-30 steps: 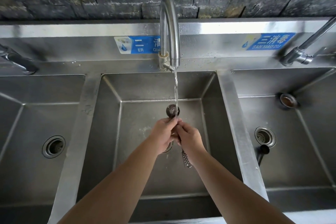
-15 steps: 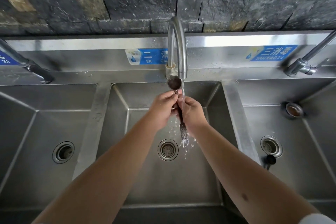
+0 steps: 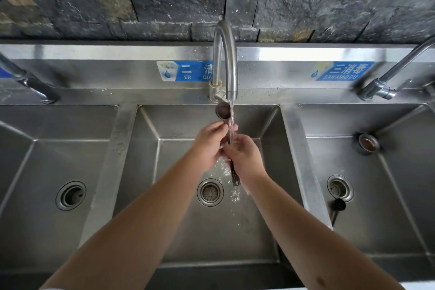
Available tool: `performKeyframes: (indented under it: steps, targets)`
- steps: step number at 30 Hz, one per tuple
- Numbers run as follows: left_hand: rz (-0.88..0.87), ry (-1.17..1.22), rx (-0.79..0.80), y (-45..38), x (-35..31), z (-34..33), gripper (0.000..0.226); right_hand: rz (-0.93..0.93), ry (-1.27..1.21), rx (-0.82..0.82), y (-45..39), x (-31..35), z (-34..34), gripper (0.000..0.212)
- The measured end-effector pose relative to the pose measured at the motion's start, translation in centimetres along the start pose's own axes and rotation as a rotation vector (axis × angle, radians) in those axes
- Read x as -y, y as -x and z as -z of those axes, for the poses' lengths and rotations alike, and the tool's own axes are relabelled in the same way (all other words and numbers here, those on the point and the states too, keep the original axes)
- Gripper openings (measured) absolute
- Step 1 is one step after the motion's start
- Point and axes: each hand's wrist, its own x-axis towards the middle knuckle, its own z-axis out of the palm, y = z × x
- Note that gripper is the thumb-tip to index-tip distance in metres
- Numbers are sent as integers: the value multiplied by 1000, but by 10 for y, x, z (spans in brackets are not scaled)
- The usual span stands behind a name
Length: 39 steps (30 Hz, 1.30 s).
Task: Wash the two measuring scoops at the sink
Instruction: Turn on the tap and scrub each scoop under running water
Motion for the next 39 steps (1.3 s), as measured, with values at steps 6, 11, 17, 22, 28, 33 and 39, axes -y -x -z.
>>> performKeyframes:
  steps: [6,11,17,22,28,33,39]
  targets:
    - [189,90,70,24,59,13,22,-266,-153,-7,52,-42,11,13]
    - [314,13,81,47,88,20,12,-405,-235,26,84,-63,23,23]
    - [364,60,85,68,109,27,21,-516,-385,47,100,-76,31,22]
    - [346,46,86,73,107,30,29,-505,-416,67,87,-70,27,24]
    - [211,3,46,51,71,25,29,-377,-522,106,44,-36,13,22]
    - [83,-35,86,30,32,18,34,-253,-589,173,14,-6,4,21]
    - [-13,-22,115,8,-9,6,35,-90,-527,195,-9,30,-3,25]
